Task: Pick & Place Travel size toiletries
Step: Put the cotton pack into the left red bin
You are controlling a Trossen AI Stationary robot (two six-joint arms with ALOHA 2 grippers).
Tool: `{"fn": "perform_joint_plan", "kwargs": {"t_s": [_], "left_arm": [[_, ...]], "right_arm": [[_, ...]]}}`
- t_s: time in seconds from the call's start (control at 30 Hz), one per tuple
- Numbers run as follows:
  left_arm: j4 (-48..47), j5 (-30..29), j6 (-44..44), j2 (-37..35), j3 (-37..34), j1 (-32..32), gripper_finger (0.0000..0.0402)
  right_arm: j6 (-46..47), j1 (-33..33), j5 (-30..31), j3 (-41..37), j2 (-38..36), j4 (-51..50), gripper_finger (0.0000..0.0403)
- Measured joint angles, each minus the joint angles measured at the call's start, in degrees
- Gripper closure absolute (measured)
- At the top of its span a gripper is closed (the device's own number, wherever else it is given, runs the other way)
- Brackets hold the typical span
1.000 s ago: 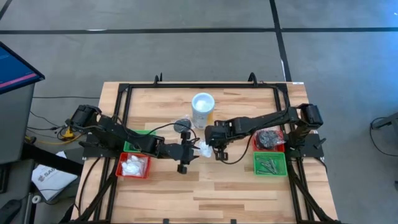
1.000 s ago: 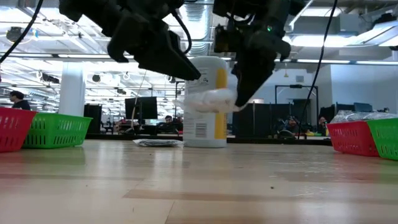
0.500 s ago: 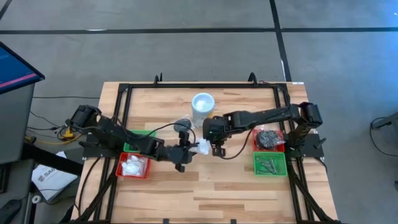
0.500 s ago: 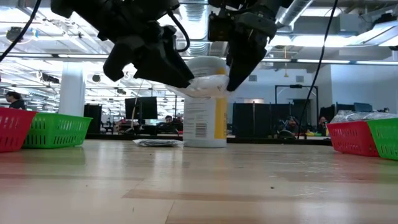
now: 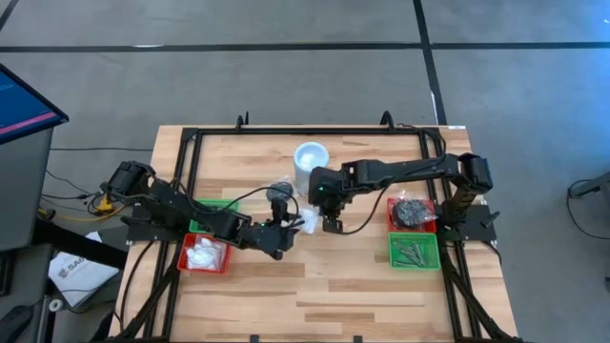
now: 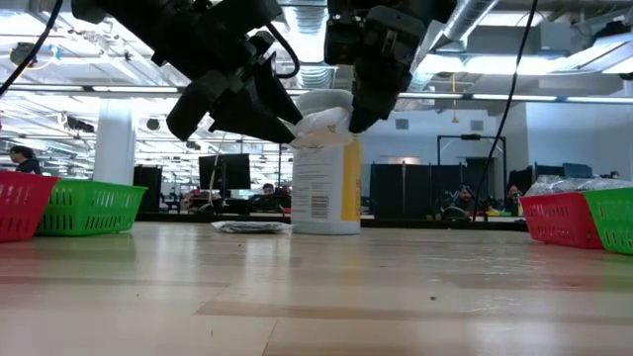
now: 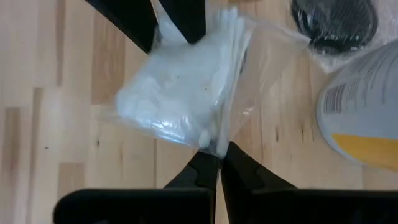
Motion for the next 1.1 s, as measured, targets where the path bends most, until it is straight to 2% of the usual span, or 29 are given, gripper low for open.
{"fn": "perform_joint_plan", "kwargs": {"t_s": [0.17,0.23,0.33,0.4,0.67,0.83,1.1], "left_arm": [[-0.81,-0.6,0.1,0.0,0.0,-0.29,0.0187],[-0.82,-3.08,0.4,0.0,0.0,-0.65,0.0186],[-1.16,-9.58,0.7,0.0,0.0,-1.4,0.0191],[-1.22,-11.66,2.28,0.0,0.0,-1.93,0.0195],[-1.12,-12.19,2.32,0.02,0.0,-2.43,0.0219],[-0.73,-15.12,2.1,0.02,0.0,-2.45,0.0266],[-0.39,-16.53,2.01,-0.09,0.0,-2.45,0.0383]], "right_arm": [[-0.34,-1.28,-0.46,1.58,0.0,-1.7,0.0403],[-0.33,-1.72,-0.8,1.92,0.0,-1.72,0.0403],[-1.37,-2.4,-4.82,1.97,0.0,-1.94,0.0403],[-1.47,-2.96,-6.82,1.97,0.0,-1.42,0.0403],[-1.69,-3.58,-9.43,1.95,0.0,-1.01,0.0403],[-1.7,-3.52,-9.43,1.95,0.0,-0.93,0.0403],[-2.34,-3.69,-9.41,1.95,0.0,-0.98,0.0397]]}}
